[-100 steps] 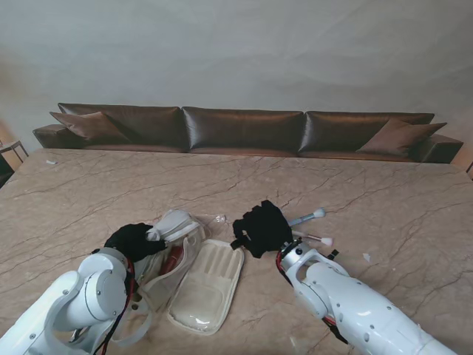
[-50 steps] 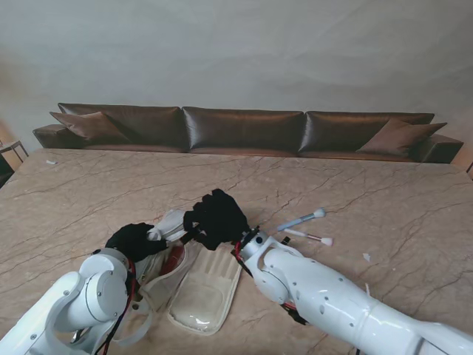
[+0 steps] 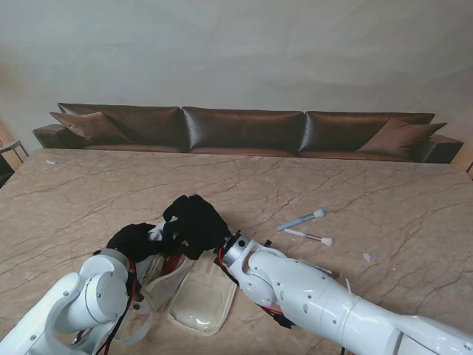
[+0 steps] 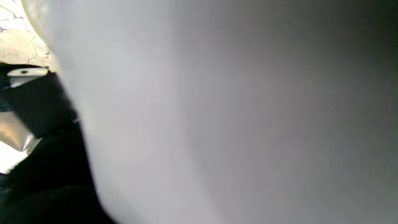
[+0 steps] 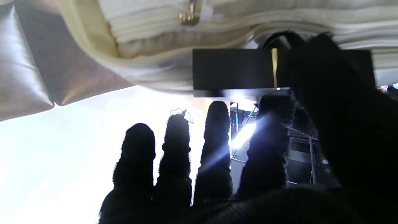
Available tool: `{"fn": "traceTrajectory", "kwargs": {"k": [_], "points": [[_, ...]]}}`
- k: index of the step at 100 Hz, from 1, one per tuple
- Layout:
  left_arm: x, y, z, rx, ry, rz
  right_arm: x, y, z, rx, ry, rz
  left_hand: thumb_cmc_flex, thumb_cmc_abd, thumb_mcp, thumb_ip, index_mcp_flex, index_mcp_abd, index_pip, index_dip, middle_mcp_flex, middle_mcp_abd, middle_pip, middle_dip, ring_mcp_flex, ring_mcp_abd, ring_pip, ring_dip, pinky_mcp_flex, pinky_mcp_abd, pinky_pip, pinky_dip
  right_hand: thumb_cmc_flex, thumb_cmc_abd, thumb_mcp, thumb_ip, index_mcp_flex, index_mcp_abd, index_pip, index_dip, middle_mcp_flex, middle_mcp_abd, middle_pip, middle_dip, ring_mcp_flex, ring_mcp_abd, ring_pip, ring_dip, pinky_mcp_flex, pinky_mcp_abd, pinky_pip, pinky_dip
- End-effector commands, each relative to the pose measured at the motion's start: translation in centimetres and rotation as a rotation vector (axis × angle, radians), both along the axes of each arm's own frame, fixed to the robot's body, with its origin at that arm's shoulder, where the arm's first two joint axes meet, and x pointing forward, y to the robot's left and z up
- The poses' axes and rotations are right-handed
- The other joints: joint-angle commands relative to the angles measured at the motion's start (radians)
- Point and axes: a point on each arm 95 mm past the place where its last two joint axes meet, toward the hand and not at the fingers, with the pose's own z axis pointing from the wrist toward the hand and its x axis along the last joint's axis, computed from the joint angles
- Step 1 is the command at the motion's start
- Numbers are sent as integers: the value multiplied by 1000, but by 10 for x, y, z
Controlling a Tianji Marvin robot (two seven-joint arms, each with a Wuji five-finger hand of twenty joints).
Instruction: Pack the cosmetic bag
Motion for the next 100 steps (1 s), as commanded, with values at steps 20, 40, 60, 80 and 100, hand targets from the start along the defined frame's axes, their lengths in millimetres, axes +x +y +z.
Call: {"fn": "traceTrajectory", "kwargs": {"k": [20, 40, 60, 80, 100], "points": [[-3, -4, 1, -15, -1, -6, -3, 11, -13, 16, 37, 41, 79, 54, 40, 1, -15, -70, 26, 13, 81, -238, 109, 40, 36, -9, 20, 12, 26, -9, 140, -6, 29, 16, 42, 2, 108, -96, 102, -35, -75, 20, -44, -134, -72, -47, -14, -66, -12, -20, -8, -10], [-3, -5, 2, -14, -5, -8, -4, 13, -15, 7, 30, 59, 81, 55, 38, 1, -15, -70, 26, 13, 80, -239, 110, 42, 36, -9, 20, 12, 26, -8, 140, -6, 31, 39, 11, 7, 101, -100, 102, -54, -61, 19, -35, -152, -57, -46, -9, -73, 4, -18, 7, -6], [-3, -7, 2, -14, -4, -10, -5, 14, -16, 3, 33, 86, 81, 56, 36, 1, -15, -69, 24, 13, 81, -240, 110, 43, 36, -9, 19, 12, 26, -8, 140, -7, 23, 45, 9, 2, 103, -112, 104, -75, -58, 15, -41, -162, -60, -49, -15, -77, 7, -22, 11, -5], [-4, -7, 2, -14, -2, -9, -7, 16, -18, -6, 34, 99, 83, 56, 35, 2, -17, -69, 23, 13, 81, -240, 110, 43, 36, -9, 19, 12, 26, -8, 140, -7, 16, 40, 3, -1, 89, -117, 100, -90, -58, 19, -51, -174, -61, -48, -14, -77, 6, -22, 13, -3], [-5, -6, 2, -14, -1, -7, -7, 14, -19, -38, 31, 106, 82, 55, 34, 2, -15, -71, 24, 13, 80, -241, 109, 44, 36, -9, 19, 13, 26, -8, 140, -7, -133, 40, 11, 154, -30, 91, -179, 45, -93, 42, -67, -186, -62, -37, -23, -76, 1, -18, 5, 0]]}}
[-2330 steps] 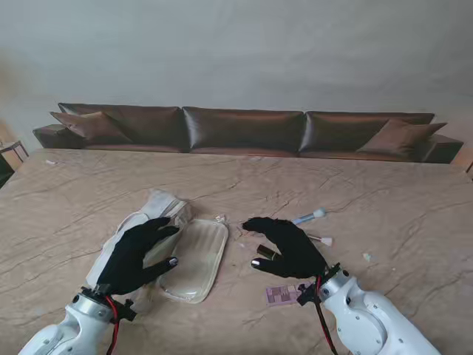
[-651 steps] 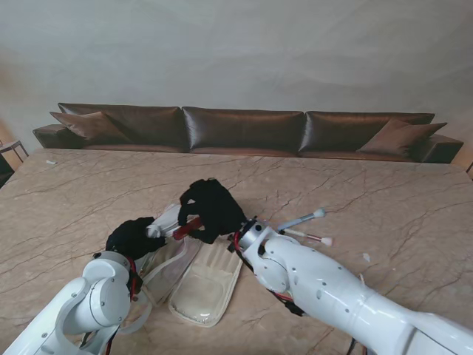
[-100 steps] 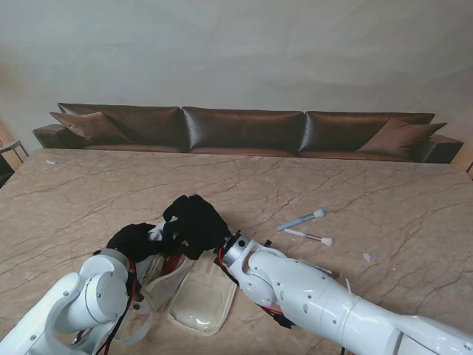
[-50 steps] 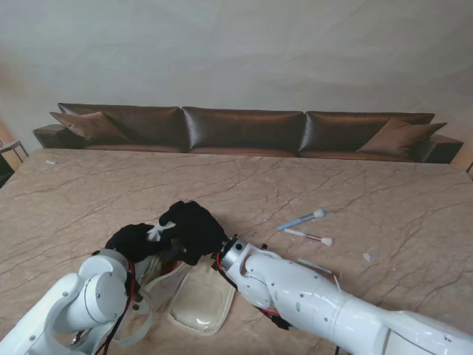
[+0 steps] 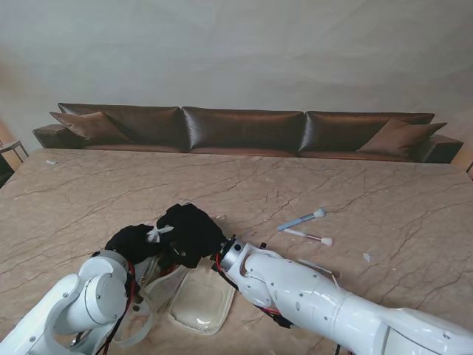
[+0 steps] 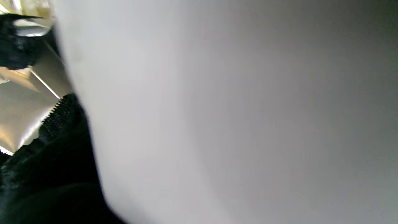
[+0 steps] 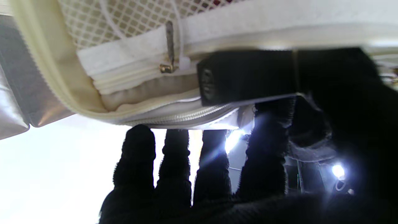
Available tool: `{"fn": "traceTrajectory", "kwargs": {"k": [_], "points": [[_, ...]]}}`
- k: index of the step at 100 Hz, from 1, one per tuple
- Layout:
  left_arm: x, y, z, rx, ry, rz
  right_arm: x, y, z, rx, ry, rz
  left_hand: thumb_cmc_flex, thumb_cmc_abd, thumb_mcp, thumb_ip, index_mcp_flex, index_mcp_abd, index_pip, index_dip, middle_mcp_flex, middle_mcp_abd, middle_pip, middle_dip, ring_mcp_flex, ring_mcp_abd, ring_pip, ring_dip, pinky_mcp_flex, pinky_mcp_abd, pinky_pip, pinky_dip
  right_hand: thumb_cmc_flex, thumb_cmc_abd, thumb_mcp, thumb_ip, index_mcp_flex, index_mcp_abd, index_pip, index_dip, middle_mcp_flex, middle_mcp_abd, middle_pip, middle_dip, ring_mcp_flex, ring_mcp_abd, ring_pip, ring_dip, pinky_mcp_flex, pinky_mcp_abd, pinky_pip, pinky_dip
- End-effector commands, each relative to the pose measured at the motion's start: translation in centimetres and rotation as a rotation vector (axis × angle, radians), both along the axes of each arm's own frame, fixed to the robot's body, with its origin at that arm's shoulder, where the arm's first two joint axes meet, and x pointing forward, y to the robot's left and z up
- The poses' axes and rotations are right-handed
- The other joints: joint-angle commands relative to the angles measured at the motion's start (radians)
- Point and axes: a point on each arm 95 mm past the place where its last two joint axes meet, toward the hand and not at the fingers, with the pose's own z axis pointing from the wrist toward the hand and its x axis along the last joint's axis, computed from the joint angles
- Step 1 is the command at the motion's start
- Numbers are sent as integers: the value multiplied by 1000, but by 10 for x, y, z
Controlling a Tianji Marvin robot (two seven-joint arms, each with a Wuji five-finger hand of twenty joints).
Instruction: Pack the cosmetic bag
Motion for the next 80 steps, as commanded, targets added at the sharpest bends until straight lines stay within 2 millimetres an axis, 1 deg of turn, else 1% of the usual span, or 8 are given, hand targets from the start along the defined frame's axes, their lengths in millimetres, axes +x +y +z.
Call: {"fn": "traceTrajectory", "kwargs": {"k": [1, 26, 31, 35, 39, 42, 44, 80], "points": [[-3, -8, 4, -23, -6, -18, -6, 6, -1, -8, 10, 28, 36, 55, 34, 2, -5, -71, 24, 4, 81, -241, 111, 44, 29, -8, 19, 13, 25, -8, 140, -6, -64, 40, 37, 143, -41, 79, -227, 138, -42, 15, -20, -9, -14, -37, -11, -7, 3, -12, -13, -2], [-3, -7, 4, -24, -6, -14, -8, 4, 1, -19, 9, 42, 35, 55, 34, 2, -5, -71, 23, 4, 81, -242, 110, 44, 29, -8, 19, 13, 25, -8, 140, -6, -88, 13, 41, 156, -77, 43, -236, 180, -49, 18, -30, -15, -14, -36, -11, -7, -7, -5, -23, -2], [-3, -7, 4, -25, -6, -14, -8, 5, 1, -21, 3, 44, 35, 55, 34, 2, -7, -72, 23, 4, 81, -242, 110, 44, 29, -8, 19, 13, 25, -8, 140, -6, -18, -24, 19, -35, -45, -65, -79, 75, -36, 12, -27, -17, -5, -35, -15, -6, 1, -4, -23, 2], [-3, -7, 4, -25, -7, -15, -8, 5, 1, -25, -1, 46, 35, 55, 34, 2, -6, -73, 23, 4, 81, -242, 110, 44, 29, -8, 19, 13, 25, -8, 140, -6, -9, -24, 17, -56, -46, -80, -52, 57, -32, 13, -26, -17, 2, -34, -14, -5, 2, -4, -23, 3], [-3, -7, 4, -24, -7, -15, -8, 5, 1, -28, -5, 47, 35, 54, 34, 1, -7, -72, 23, 4, 82, -242, 110, 44, 29, -8, 19, 13, 25, -8, 140, -6, -31, -4, 27, -11, -60, -34, -106, 67, -32, 14, -27, -17, 3, -34, -15, -4, 2, -4, -23, 3], [-3, -6, 4, -24, -7, -16, -8, 4, 1, -26, -10, 46, 34, 55, 34, 1, -6, -74, 23, 4, 82, -243, 110, 44, 29, -8, 19, 13, 25, -8, 140, -6, -62, 21, 44, 123, -79, 15, -199, 152, -32, 15, -27, -17, 7, -34, -17, -2, 3, -4, -23, 3], [-3, -6, 4, -24, -7, -16, -8, 4, 2, -22, -12, 44, 35, 55, 34, 2, -7, -74, 22, 4, 82, -243, 110, 44, 29, -8, 19, 13, 25, -8, 140, -6, -68, 28, 45, 151, -94, 30, -229, 184, -32, 14, -27, -17, 8, -34, -17, -1, 3, -4, -23, 3], [-3, -5, 5, -23, -11, -16, -6, -15, 12, -32, -93, -85, 35, 55, 33, 1, -6, -74, 22, 5, 81, -242, 110, 45, 29, -8, 19, 13, 25, -8, 140, -7, -20, 41, 50, 167, -115, 49, -235, 201, -3, 16, 13, 14, 96, -15, -16, 13, 42, 12, -18, -3]]}}
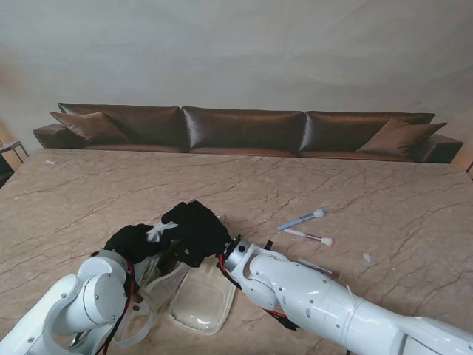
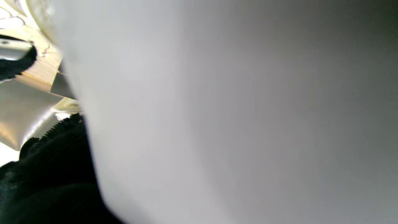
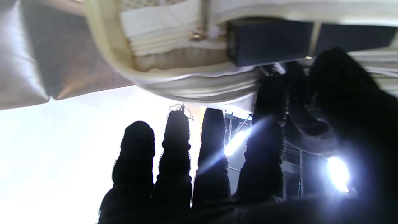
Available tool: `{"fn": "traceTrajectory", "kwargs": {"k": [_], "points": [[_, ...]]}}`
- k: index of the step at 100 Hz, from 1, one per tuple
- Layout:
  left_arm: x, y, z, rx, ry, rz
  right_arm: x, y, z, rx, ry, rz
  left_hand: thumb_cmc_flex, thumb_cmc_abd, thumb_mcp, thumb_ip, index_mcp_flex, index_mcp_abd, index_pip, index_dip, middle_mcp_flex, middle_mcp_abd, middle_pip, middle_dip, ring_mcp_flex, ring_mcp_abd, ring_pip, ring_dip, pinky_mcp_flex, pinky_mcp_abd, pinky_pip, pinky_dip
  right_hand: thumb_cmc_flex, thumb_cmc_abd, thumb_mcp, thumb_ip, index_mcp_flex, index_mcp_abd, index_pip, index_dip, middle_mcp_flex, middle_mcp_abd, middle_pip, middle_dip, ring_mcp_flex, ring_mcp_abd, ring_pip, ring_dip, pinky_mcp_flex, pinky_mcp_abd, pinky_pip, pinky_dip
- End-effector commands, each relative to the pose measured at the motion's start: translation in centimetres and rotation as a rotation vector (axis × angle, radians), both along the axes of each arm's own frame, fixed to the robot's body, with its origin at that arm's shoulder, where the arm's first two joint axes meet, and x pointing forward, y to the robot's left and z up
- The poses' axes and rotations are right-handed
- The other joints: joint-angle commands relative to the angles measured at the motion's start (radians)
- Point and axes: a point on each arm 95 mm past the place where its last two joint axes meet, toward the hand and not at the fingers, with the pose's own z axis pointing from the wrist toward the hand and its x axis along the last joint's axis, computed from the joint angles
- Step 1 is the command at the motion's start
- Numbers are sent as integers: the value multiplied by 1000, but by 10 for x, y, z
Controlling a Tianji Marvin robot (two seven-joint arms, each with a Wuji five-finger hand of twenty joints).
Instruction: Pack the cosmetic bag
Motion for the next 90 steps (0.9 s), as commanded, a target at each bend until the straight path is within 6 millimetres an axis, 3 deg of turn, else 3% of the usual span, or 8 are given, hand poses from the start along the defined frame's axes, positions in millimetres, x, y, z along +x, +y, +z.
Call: {"fn": "traceTrajectory", "kwargs": {"k": [1, 10, 18, 27, 40, 48, 69, 90], "points": [[-2, -6, 3, -18, -4, -14, 1, -4, -1, -1, -13, -15, 40, 54, 45, 2, -2, -70, 22, 9, 82, -242, 112, 45, 29, -8, 19, 13, 25, -8, 140, -6, 23, -11, 34, 30, -34, 18, -15, 10, 0, -5, 30, 22, -2, -16, -5, 15, -4, 3, 6, 5], [-3, -7, 3, -21, -5, -16, 3, -7, -1, -17, -35, -49, 39, 54, 47, 2, -3, -70, 21, 9, 82, -243, 112, 45, 29, -8, 19, 13, 25, -8, 140, -6, 22, -26, 31, 26, -26, 22, 2, 24, 1, -5, 51, 43, -2, -14, -3, 21, -6, 2, 12, 5], [-3, -8, 3, -25, -5, -19, 4, -7, -2, -23, -53, -63, 39, 53, 46, 2, -2, -71, 22, 9, 82, -243, 112, 46, 29, -8, 18, 13, 25, -8, 140, -6, 48, -49, 7, -134, -16, -39, 98, -2, 3, -8, 67, 85, -2, -11, -4, 24, -5, 1, 21, 0], [-4, -9, 3, -28, -7, -24, 6, -6, -4, -36, -70, -63, 40, 52, 47, 2, -3, -70, 21, 9, 82, -243, 112, 46, 29, -8, 18, 13, 25, -8, 140, -6, 70, -60, -32, -197, 27, -139, 230, -67, 10, -8, 63, 93, -2, -8, -4, 21, -7, 5, 23, -1], [-6, -10, 5, -31, -14, -26, 7, -2, -7, -44, -56, -38, 40, 53, 46, 1, -2, -70, 21, 10, 84, -242, 112, 46, 29, -8, 18, 13, 25, -8, 140, -7, 90, -23, -42, -187, 127, -194, 280, -159, 29, -19, 50, 84, -16, -16, -7, 20, -17, 3, 22, 2], [-6, -11, 5, -32, -15, -27, 7, 1, -9, -45, -62, -15, 40, 51, 47, 2, -1, -70, 22, 11, 84, -243, 113, 46, 29, -8, 18, 13, 25, -8, 140, -7, 111, -12, -31, -177, 158, -182, 292, -196, 40, -30, 48, 79, -22, -25, -3, 18, -11, -4, 22, 1], [-6, -13, 4, -37, -10, -29, 7, 8, -12, -34, -53, 25, 40, 52, 48, 1, -2, -71, 21, 11, 84, -243, 113, 46, 29, -8, 18, 13, 25, -8, 139, -7, 125, 64, -19, -155, 155, -151, 298, -201, 30, -39, 63, 85, -39, -39, 8, 16, -12, -16, 23, -1], [-7, -14, 3, -43, -8, -29, 6, 10, -11, 21, -70, 50, 39, 52, 47, 0, -3, -73, 21, 11, 83, -244, 113, 47, 29, -8, 18, 13, 25, -9, 138, -8, 121, 144, -51, -132, 101, -234, 270, -168, 18, -38, 82, 94, -45, -43, 22, 13, -21, -22, 25, -2]]}}
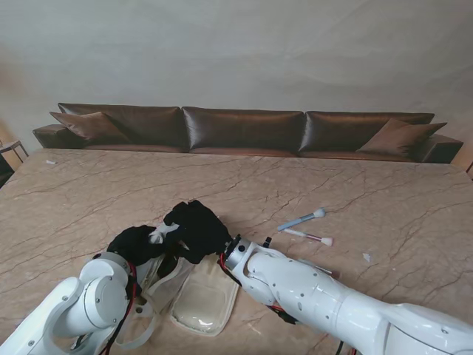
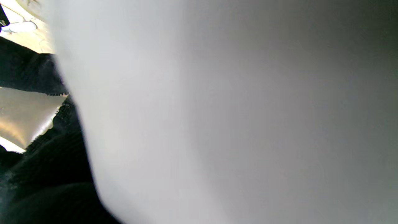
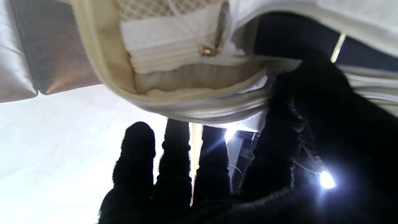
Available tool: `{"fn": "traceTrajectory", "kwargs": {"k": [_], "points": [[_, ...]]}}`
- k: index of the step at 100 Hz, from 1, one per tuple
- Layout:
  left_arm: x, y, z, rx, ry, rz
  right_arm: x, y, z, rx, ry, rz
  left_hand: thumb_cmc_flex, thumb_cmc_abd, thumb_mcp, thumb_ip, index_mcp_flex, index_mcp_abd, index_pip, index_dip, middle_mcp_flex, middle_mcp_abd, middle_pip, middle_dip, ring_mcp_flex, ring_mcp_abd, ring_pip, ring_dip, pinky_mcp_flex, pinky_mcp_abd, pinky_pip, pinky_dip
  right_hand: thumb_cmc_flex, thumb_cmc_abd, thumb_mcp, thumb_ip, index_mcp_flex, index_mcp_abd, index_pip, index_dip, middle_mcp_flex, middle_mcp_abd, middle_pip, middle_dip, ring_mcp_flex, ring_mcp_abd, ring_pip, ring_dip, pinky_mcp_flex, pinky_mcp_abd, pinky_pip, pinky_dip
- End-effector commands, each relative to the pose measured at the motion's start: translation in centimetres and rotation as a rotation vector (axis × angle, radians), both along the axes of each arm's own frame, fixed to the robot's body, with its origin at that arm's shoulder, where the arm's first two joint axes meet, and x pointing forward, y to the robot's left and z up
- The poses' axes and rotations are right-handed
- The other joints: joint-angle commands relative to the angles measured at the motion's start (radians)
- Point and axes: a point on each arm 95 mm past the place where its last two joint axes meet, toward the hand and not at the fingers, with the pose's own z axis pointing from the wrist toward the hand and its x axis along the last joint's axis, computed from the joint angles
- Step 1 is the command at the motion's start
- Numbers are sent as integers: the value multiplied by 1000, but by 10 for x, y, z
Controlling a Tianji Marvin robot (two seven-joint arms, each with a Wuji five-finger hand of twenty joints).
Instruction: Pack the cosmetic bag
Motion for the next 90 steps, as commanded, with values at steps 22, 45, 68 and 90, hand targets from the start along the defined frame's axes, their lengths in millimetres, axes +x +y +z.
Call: {"fn": "traceTrajectory", "kwargs": {"k": [22, 45, 68, 90], "points": [[-2, -7, 4, -24, -7, -10, -6, 4, 10, 67, -51, -31, 40, 55, 54, -1, -3, -83, 19, 10, 83, -244, 114, 48, 29, -8, 18, 13, 25, -10, 138, -8, -5, 30, -43, 6, -176, 41, -54, -8, 12, -3, 18, 12, 23, -24, 37, 10, 13, -6, 35, 1], [-2, -2, 5, -27, -8, 9, -13, -26, 27, 41, -15, -122, 43, 60, 47, -1, -2, -71, 16, 5, 84, -244, 117, 49, 29, -8, 18, 13, 25, -9, 137, -8, -3, 24, -37, 8, -159, 75, -40, -15, 243, -7, 29, 27, 416, 11, 61, 45, 280, 31, 171, 6], [-2, 2, 6, -39, -6, 25, -20, -65, 31, -53, 212, -216, 50, 81, 30, -2, 3, -47, 16, 0, 88, -237, 119, 49, 29, -4, 20, 14, 24, 4, 140, -8, 106, 37, 136, 85, -77, 155, -28, -64, 496, 18, 0, 69, 668, 41, 131, 97, 498, 41, 376, -33], [-3, -1, 6, -87, 6, 25, -14, -75, 15, -82, 464, -257, 49, 83, 26, 2, 7, -45, 23, -1, 90, -238, 120, 49, 28, 28, 22, 14, 24, 8, 141, -9, 152, 52, 167, 89, -114, 290, -107, -149, 511, 65, -34, 56, 696, 68, 149, 102, 520, 49, 432, -67]]}}
